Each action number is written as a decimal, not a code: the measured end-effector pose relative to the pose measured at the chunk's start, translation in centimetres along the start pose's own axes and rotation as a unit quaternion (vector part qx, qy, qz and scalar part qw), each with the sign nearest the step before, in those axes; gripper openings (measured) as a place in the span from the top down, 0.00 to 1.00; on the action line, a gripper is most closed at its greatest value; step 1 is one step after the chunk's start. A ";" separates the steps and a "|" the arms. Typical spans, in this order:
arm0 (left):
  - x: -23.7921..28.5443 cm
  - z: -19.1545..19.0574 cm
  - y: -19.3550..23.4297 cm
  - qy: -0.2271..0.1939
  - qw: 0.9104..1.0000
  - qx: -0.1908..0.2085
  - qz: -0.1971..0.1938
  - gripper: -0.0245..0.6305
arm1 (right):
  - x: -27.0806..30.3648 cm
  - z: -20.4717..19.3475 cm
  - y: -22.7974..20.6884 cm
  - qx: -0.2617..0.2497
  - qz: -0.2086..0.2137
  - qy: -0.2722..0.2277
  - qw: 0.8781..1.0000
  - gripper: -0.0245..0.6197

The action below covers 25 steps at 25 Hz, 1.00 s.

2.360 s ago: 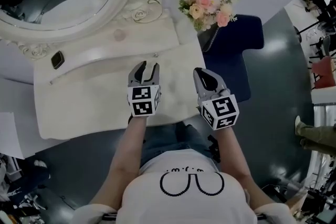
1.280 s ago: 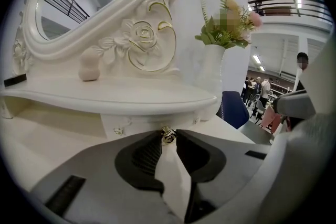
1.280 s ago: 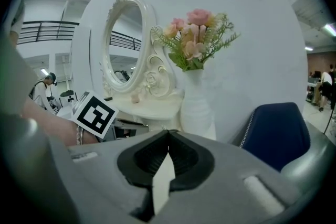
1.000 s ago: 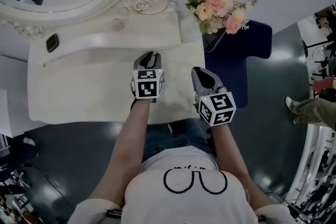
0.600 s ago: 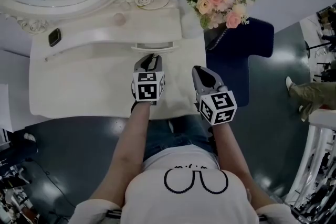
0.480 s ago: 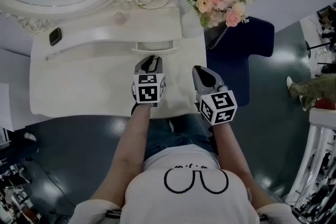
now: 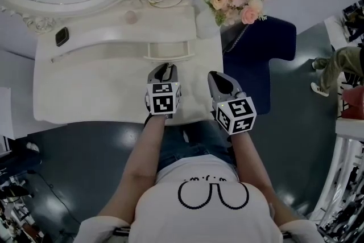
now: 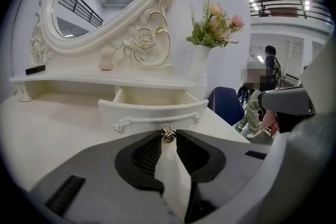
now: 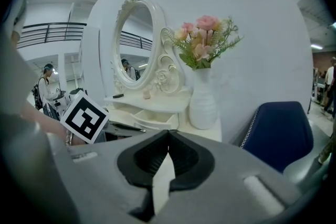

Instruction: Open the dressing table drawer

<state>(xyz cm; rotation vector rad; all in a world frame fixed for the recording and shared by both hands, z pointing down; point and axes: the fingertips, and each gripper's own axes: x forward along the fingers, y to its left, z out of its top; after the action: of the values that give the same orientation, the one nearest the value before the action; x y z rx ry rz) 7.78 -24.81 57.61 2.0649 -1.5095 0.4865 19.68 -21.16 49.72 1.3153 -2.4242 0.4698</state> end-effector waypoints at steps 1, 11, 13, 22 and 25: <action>0.0 0.0 0.0 0.001 1.000 -0.002 -0.002 0.83 | -0.1 0.0 0.0 0.000 0.000 0.000 1.000 0.96; -1.5 1.1 0.4 0.005 1.000 -0.013 -0.004 0.77 | -0.6 2.7 0.1 -0.003 0.005 -0.023 1.000 0.96; -2.3 1.8 0.5 -0.001 1.000 -0.016 -0.002 0.77 | -0.8 3.4 0.2 -0.007 0.007 -0.026 1.000 0.96; -6.8 7.2 -0.3 -0.088 0.996 -0.006 -0.008 0.77 | -1.5 6.8 1.7 -0.047 0.036 -0.059 0.997 0.96; -8.9 10.0 -0.8 -0.143 0.990 0.016 -0.013 0.77 | -2.4 8.8 2.2 -0.071 0.041 -0.085 0.993 0.96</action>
<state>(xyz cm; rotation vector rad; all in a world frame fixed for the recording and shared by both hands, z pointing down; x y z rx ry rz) 5.61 -23.98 44.40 2.2523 -1.6391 0.2118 17.84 -22.11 40.59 1.2459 -2.6039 0.2078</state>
